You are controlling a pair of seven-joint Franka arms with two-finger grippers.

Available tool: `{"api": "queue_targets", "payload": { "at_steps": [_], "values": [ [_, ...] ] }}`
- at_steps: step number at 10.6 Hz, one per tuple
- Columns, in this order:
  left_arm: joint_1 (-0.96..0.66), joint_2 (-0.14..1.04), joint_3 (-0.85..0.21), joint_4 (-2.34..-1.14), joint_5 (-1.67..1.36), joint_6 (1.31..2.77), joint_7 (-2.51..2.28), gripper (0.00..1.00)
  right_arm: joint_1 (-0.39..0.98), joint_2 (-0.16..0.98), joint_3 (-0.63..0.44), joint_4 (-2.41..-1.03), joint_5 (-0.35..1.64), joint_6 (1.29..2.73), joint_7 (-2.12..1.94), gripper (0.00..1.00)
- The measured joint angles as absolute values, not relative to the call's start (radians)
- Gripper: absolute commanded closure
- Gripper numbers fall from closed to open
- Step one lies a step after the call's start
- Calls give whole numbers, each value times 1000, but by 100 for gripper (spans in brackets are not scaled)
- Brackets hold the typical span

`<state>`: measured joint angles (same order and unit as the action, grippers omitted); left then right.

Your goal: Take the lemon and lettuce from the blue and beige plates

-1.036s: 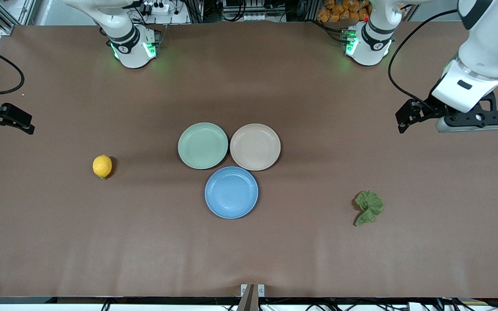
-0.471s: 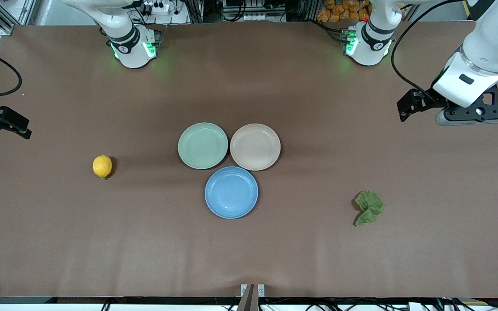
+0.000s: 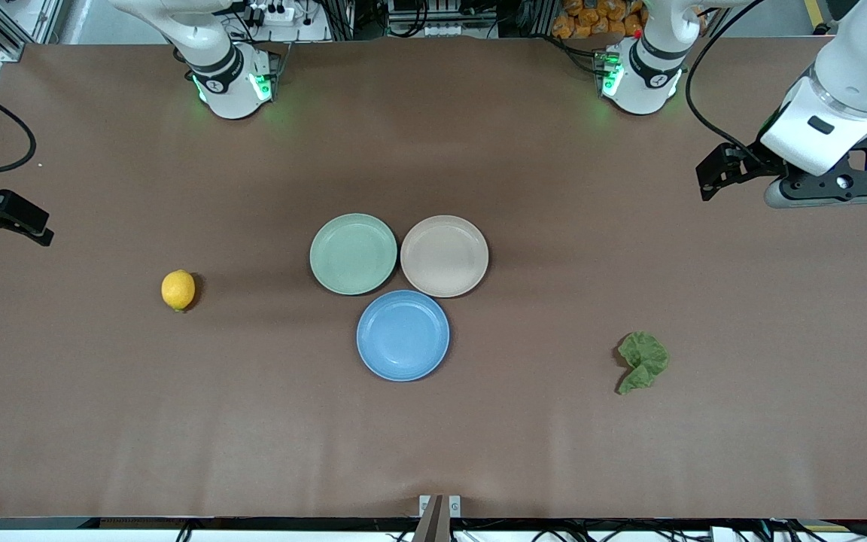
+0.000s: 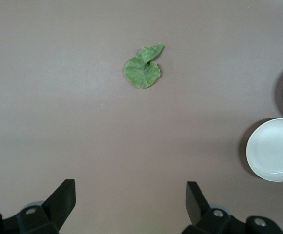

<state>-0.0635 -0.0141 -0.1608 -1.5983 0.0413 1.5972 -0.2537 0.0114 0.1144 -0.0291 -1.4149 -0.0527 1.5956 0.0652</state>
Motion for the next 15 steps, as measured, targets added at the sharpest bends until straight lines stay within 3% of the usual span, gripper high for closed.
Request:
{"api": "queue_targets", "payload": {
  "at_steps": [15],
  "values": [
    [-62, -22, -160, -1591, 10, 1598, -241, 0, 12, 116, -29, -1415, -47, 1598, 65, 0]
  ]
}}
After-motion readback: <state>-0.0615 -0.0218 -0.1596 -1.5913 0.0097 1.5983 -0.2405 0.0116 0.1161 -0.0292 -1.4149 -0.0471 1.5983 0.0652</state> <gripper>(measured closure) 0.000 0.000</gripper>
